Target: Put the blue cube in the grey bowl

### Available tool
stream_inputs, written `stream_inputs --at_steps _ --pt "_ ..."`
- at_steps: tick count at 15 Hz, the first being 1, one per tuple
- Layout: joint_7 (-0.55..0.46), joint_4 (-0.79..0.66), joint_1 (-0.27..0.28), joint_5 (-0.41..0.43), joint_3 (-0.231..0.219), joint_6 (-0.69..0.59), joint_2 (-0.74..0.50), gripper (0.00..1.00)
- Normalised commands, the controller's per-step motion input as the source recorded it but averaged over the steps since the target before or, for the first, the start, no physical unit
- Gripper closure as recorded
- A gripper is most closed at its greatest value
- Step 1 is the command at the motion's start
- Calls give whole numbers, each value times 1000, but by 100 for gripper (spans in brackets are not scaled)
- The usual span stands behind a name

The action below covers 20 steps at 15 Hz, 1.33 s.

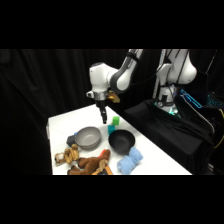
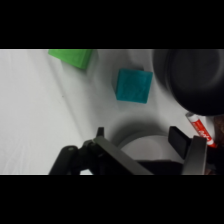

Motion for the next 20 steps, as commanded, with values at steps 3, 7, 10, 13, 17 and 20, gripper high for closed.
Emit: stream_inputs --at_steps 3,7,10,13,17,20 --pt "-23 -144 -33 150 48 315 52 0" --pt "-52 -155 -43 153 71 308 23 0" --pt "-68 -141 -52 147 82 284 21 0" --pt "-92 -126 -67 144 93 297 33 0" --pt "-115 -105 -89 163 125 346 41 0" --pt "-96 -22 -81 139 123 311 101 0"
